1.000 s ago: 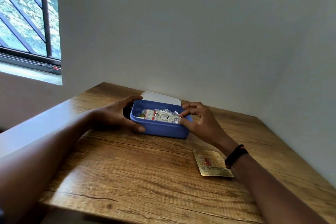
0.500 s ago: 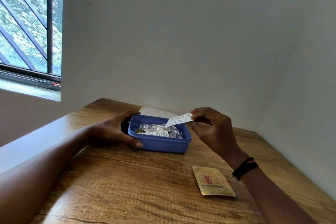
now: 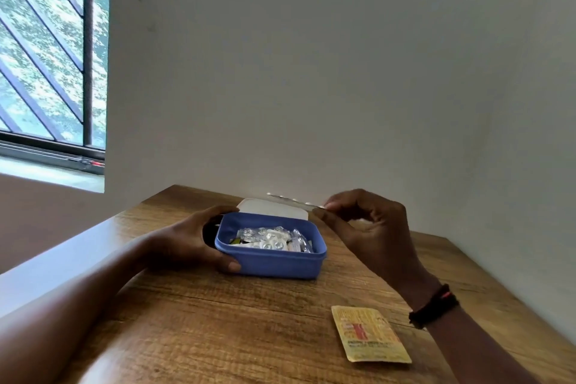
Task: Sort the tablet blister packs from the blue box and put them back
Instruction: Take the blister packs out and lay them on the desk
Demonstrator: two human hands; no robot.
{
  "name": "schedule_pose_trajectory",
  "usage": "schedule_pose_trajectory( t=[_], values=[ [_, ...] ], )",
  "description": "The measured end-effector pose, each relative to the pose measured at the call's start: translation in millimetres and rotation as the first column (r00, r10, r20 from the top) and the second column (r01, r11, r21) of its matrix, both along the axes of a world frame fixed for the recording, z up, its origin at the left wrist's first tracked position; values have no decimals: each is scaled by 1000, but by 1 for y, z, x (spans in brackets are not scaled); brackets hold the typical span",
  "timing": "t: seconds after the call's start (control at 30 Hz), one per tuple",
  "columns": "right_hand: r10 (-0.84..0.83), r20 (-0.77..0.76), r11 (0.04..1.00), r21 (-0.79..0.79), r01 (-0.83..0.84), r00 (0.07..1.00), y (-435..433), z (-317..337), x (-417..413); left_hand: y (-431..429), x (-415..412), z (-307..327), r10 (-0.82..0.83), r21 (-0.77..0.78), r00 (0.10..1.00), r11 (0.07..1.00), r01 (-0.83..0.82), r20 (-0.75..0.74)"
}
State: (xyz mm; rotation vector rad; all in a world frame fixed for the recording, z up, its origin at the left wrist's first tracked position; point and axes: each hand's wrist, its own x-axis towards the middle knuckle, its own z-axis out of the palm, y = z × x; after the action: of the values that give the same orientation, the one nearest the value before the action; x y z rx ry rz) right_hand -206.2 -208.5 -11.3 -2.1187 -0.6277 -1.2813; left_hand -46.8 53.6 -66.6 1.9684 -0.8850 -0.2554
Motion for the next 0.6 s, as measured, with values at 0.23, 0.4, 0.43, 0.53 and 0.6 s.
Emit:
schedule_pose_trajectory(
  t=[0.23, 0.4, 0.43, 0.53, 0.6],
  values=[
    [355, -702, 931, 322, -169, 617, -5, 8, -7, 1, -3, 2, -13, 11, 999, 1000, 13, 32],
    [226, -947, 961, 180, -208, 226, -1, 0, -8, 1, -5, 2, -11, 9, 1000, 1000, 11, 20],
    [185, -961, 969, 142, -204, 205, 0, -2, -7, 1, -5, 3, -13, 10, 1000, 1000, 12, 23],
    [79, -976, 978, 36, -206, 204, 3, -6, -7, 0, -6, 4, -3, 34, 1000, 999, 3, 25],
    [29, -970, 981, -19, -192, 243, 3, -4, -8, 0, -7, 5, 0, 46, 1000, 999, 0, 16]
  ],
)
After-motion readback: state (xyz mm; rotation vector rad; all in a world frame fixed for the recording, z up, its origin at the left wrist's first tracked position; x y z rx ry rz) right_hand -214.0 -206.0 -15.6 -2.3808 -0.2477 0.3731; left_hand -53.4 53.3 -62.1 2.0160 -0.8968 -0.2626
